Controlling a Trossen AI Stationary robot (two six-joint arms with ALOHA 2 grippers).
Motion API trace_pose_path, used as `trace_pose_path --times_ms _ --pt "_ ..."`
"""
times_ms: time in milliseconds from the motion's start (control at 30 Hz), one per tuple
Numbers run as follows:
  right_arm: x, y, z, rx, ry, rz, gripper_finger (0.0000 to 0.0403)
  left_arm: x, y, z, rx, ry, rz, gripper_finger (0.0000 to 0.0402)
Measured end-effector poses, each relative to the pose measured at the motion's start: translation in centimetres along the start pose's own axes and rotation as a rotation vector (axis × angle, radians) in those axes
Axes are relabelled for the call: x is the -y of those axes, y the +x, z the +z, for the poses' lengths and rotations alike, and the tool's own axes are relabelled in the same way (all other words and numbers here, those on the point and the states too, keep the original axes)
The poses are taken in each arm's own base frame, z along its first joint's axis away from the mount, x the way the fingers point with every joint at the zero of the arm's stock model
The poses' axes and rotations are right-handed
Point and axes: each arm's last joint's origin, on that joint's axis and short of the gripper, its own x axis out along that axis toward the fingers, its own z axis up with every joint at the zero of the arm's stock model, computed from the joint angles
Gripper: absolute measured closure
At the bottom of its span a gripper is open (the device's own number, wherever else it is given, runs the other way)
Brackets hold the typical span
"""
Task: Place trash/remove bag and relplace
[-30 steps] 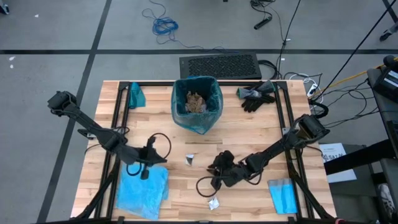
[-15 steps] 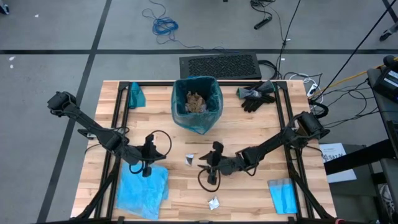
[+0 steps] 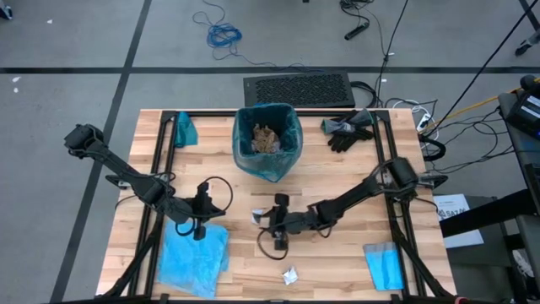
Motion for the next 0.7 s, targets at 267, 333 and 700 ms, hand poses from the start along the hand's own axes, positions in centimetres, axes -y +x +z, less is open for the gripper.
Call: trace_pose_path --times_ms 267,333,700 --pt "-0.1 2.9 0.7 -0.131 -0.066 -0.033 0.0238 0.0 0.0 0.0 0.001 0.0 0.0 0.0402" --pt "0.2 3.2 0.4 -0.182 -0.054 -0.046 0.0238 0.0 0.0 0.0 0.0 0.0 0.0 0.0402" --pt "1.2 3.5 0.0 -0.238 0.05 -0.087 0.0342 0.0 0.0 0.0 0.0 0.001 -0.001 0.0402"
